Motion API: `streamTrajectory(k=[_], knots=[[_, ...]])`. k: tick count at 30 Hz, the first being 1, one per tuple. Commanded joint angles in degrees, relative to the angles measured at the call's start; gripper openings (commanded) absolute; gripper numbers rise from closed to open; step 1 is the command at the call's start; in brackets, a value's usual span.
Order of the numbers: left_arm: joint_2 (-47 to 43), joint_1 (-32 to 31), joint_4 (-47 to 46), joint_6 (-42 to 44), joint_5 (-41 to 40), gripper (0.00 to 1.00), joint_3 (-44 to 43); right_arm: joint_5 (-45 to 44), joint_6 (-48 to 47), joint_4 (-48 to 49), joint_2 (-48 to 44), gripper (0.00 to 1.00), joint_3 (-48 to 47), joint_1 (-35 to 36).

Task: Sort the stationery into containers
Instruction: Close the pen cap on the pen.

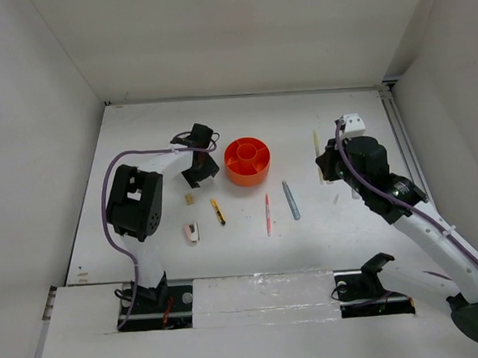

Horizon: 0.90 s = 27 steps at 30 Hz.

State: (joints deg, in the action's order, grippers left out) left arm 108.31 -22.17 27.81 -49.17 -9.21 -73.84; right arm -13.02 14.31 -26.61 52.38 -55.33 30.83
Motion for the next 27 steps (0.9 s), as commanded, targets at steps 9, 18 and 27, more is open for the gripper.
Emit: streamTrajectory(k=[9,18,27], knots=[[2.69,-1.47,4.96,-0.05,-4.23,0.47,-4.55,0.62,-0.77,1.56,-2.19,0.00,0.40,0.37],[3.84,-2.00,6.64,-1.72,-4.85,0.35,-4.55,0.62,-0.77,1.56,-3.24,0.00,0.40,-0.16],[4.89,-2.52,7.17,-2.86,-5.38,0.28,-4.47,1.15,-0.77,0.95,-4.92,0.00,0.40,-0.16]])
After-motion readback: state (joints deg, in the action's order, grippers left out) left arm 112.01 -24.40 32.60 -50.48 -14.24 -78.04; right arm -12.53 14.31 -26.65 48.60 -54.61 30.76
